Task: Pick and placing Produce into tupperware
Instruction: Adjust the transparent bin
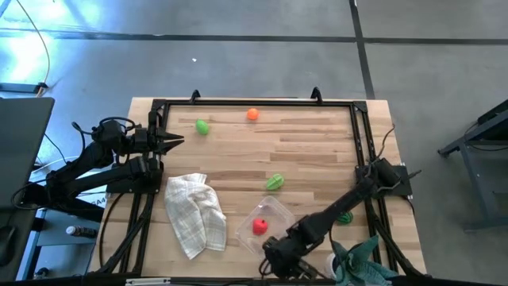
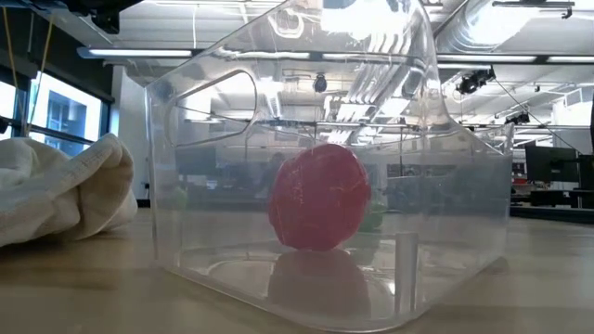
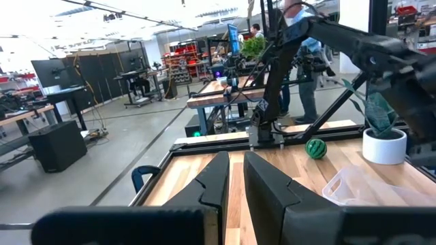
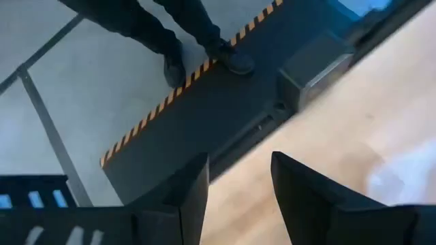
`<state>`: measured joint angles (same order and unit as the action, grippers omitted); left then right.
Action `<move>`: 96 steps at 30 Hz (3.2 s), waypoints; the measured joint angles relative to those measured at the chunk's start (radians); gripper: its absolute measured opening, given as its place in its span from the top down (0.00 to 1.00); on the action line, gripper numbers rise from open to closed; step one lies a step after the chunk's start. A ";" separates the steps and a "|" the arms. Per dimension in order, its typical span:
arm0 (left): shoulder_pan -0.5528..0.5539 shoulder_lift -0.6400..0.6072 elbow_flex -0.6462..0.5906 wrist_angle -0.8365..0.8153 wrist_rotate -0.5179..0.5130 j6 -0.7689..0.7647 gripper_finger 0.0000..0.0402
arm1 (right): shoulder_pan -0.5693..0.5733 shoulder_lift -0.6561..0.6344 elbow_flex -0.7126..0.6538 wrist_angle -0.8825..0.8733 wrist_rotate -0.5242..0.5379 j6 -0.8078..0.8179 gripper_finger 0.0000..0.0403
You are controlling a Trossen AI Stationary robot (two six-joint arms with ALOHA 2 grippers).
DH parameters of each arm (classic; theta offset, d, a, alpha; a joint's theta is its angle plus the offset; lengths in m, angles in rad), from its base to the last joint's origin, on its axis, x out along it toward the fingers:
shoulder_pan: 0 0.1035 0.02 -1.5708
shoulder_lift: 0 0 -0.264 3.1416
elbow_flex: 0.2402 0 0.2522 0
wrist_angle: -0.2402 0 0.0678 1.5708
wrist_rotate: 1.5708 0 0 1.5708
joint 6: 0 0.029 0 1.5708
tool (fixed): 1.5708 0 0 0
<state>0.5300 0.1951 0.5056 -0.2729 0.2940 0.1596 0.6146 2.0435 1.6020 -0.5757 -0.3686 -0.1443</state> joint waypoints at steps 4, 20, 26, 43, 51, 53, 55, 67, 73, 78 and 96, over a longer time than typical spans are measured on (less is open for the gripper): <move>0.000 0.000 0.000 0.000 0.000 0.000 0.91 | -0.006 0.057 0.000 0.076 0.021 0.038 0.66; 0.000 0.000 0.000 0.000 0.000 0.000 0.91 | -0.069 0.099 0.000 0.099 0.279 0.150 0.68; 0.000 0.000 0.000 0.000 0.000 0.000 0.91 | -0.106 0.099 0.000 0.139 0.403 0.268 0.68; 0.000 0.000 0.000 0.000 0.000 0.000 0.91 | -0.150 0.047 0.085 -0.103 0.399 0.078 0.68; 0.000 0.000 0.000 0.000 0.000 0.000 0.91 | -0.269 0.050 0.085 -0.290 0.451 0.099 0.68; 0.000 0.000 0.000 0.000 0.000 0.000 0.91 | -0.294 0.050 0.085 -0.301 0.454 0.099 0.68; 0.000 0.000 0.000 0.000 0.000 0.000 0.91 | -0.309 0.050 0.085 -0.344 0.442 0.099 0.68; 0.000 0.000 0.000 0.000 0.000 0.000 0.91 | -0.254 0.051 0.085 -0.474 0.378 0.168 0.68; 0.000 0.000 0.000 0.000 0.000 0.000 0.91 | -0.192 0.051 0.085 -0.451 0.356 0.245 0.68; 0.000 0.000 0.000 0.000 0.000 0.000 0.91 | -0.146 0.051 0.085 -0.409 0.332 0.299 0.68; 0.000 0.000 0.000 0.000 0.000 0.000 0.91 | -0.127 0.030 0.101 -0.412 0.338 0.339 0.68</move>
<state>0.5298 0.1951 0.5053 -0.2729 0.2942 0.1596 0.4873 2.0730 1.7032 -0.9876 -0.0307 0.1947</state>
